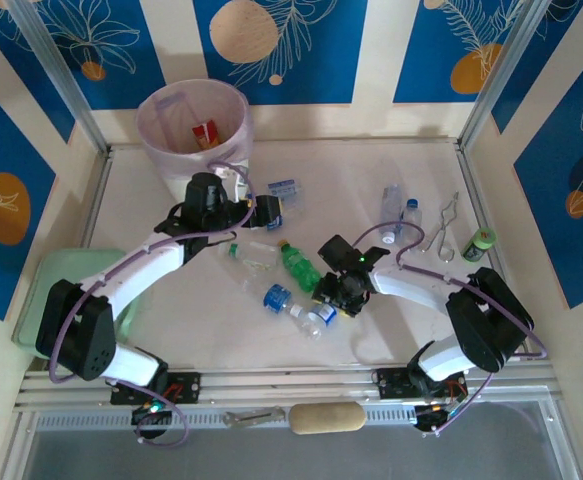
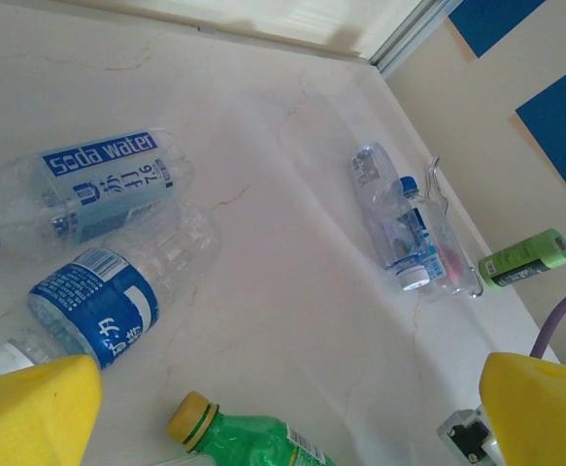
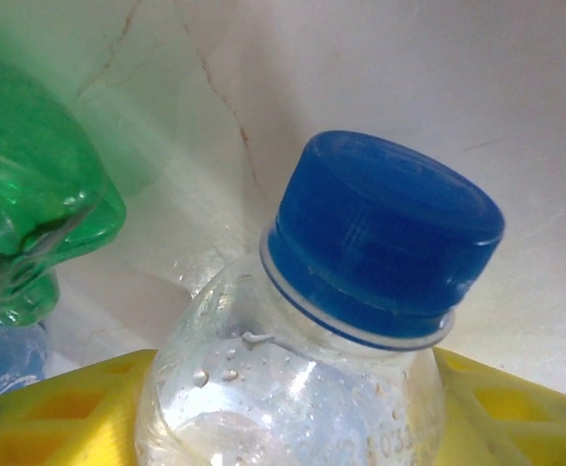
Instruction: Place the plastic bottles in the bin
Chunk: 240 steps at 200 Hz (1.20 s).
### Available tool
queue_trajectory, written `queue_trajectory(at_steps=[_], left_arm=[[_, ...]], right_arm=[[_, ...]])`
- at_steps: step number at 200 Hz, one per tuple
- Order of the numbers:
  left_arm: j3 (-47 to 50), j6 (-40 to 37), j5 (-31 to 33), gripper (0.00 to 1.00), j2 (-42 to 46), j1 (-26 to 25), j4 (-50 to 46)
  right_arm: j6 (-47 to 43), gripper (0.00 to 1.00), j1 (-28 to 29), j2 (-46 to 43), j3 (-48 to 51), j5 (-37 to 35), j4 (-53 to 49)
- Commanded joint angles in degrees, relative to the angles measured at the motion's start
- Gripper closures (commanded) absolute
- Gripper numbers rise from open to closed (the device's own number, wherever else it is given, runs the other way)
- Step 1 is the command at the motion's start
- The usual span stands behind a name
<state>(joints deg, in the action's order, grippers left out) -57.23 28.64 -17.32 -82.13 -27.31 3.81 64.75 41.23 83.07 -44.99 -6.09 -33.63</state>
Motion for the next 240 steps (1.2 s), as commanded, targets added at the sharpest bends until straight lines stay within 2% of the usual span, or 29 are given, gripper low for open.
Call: queue_trajectory(at_steps=[1, 28, 69, 110, 142, 161, 240], left_arm=[[0.5, 0.2, 0.8, 0.00, 1.8, -0.4, 0.6], [0.5, 0.1, 0.9, 0.00, 2.1, -0.4, 0.4], [0.6, -2.1, -0.3, 0.00, 2.6, -0.4, 0.2], [-2.4, -9.2, -10.9, 0.00, 1.1, -0.4, -4.2], [-2.0, -9.3, -19.6, 0.00, -0.7, -0.5, -4.7], [-1.5, -8.4, -23.0, 0.00, -1.6, -1.5, -4.3], [-2.7, -6.9, -26.1, 0.00, -4.6, -6.1, -2.7]], right_arm=[[-0.6, 0.44, -0.3, -1.8, 0.2, -2.8, -0.5], [-2.0, 0.49, -1.4, -1.7, 0.1, -4.1, -0.6], [-6.6, 0.51, -3.8, -5.4, -1.7, -4.4, -0.7], [-16.5, 0.53, -12.7, -11.3, -8.1, 2.5, 0.7], [-22.3, 0.55, -17.4, -10.6, -15.5, 6.6, 1.6], [-24.8, 0.55, -18.2, -8.5, -19.6, 7.9, 3.4], [-25.1, 0.55, -16.1, 0.5, -27.0, 10.0, 13.5]])
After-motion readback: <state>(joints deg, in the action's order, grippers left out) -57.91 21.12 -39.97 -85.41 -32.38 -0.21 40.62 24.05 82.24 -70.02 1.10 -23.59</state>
